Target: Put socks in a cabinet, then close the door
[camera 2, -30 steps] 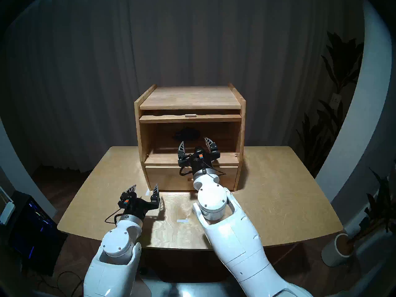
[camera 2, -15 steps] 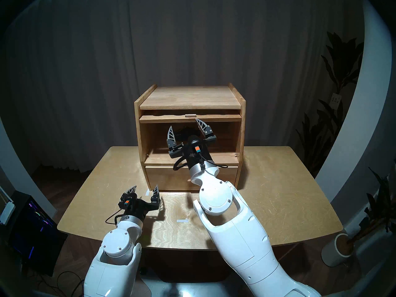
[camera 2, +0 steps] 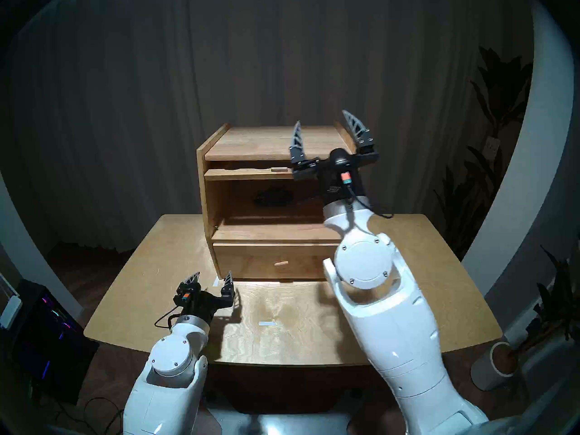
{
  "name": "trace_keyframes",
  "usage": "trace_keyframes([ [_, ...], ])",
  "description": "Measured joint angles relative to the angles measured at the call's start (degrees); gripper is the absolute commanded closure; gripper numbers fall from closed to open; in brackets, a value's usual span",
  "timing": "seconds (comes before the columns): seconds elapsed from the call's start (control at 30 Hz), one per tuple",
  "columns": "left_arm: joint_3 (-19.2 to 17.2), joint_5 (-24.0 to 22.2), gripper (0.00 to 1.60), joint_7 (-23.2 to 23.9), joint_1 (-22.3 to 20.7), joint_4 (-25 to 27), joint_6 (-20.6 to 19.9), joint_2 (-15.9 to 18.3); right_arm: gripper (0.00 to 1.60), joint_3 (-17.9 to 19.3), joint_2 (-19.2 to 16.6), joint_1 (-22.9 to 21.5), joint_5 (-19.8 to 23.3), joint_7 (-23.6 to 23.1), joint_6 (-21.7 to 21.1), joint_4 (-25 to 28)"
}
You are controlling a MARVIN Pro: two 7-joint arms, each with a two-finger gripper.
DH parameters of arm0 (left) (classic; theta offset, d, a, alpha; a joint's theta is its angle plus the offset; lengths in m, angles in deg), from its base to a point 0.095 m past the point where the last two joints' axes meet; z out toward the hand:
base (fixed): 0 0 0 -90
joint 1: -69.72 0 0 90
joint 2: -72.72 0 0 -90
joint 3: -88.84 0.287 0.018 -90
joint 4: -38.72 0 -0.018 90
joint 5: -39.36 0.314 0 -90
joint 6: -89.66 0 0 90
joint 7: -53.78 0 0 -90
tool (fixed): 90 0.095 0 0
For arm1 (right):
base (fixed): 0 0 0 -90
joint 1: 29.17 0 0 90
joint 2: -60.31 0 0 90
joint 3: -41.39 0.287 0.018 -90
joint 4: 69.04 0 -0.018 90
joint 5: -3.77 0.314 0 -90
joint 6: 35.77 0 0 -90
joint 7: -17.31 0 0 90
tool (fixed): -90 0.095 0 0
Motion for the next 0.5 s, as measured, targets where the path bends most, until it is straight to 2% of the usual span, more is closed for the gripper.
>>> trace_keyframes([
  [0.23,0.0,0.0,0.0,0.0,-0.05,0.05,0.0,0.0,0.0,6.29,-3.95,4.12,0.89,5.54,-1.61,0.01],
  [0.5,-0.02,0.0,0.0,0.0,-0.1,0.14,0.01,0.0,0.0,14.31,-6.54,10.01,5.42,11.01,-3.97,-4.95],
])
